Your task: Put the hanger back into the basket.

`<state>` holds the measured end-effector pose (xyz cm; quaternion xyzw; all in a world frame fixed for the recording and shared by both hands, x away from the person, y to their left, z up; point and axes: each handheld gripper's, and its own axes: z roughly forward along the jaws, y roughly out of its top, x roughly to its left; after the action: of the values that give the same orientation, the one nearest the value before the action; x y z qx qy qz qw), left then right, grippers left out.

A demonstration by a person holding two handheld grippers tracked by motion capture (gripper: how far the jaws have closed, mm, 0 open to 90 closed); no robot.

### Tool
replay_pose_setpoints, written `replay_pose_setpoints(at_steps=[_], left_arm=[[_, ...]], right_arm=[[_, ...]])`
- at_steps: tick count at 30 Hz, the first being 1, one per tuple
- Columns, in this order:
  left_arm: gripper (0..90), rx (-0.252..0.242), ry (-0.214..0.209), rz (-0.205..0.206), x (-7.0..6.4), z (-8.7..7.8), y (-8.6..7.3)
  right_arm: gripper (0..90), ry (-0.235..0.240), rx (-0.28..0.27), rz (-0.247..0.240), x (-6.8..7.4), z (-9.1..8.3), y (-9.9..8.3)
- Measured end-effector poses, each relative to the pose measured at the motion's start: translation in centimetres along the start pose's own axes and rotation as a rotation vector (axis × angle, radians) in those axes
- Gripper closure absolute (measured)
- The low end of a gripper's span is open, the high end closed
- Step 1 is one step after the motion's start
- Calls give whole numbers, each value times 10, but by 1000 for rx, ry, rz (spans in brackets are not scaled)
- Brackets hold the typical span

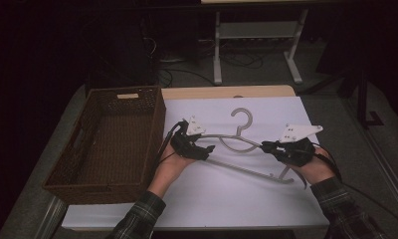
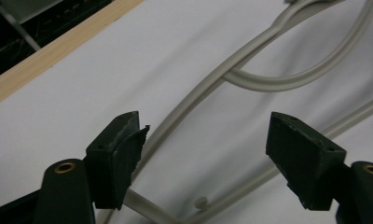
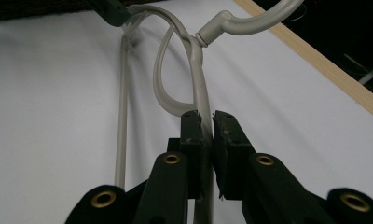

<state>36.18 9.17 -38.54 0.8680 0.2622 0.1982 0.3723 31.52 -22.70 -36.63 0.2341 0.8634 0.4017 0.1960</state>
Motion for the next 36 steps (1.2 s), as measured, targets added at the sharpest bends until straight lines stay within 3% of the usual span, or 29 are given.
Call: replay_pose_setpoints(at_steps=[4,9,18,24,36], left_arm=[[311,26,22,44,4,10,0],[337,17,3,65,8,17,0],[475,10,-41,58,13,28,-3],[590,-1,-34,62,14,29,-3],[646,0,-27,66,13,28,-4]], right_arm=[[822,0,-2,-2,0,0,0],[822,2,-6,-2,-1,0,0],[822,11,-8,-7,0,1,1],[821,13,-8,-8,-1,1,0],[821,20,-9,2,-3,1,0]])
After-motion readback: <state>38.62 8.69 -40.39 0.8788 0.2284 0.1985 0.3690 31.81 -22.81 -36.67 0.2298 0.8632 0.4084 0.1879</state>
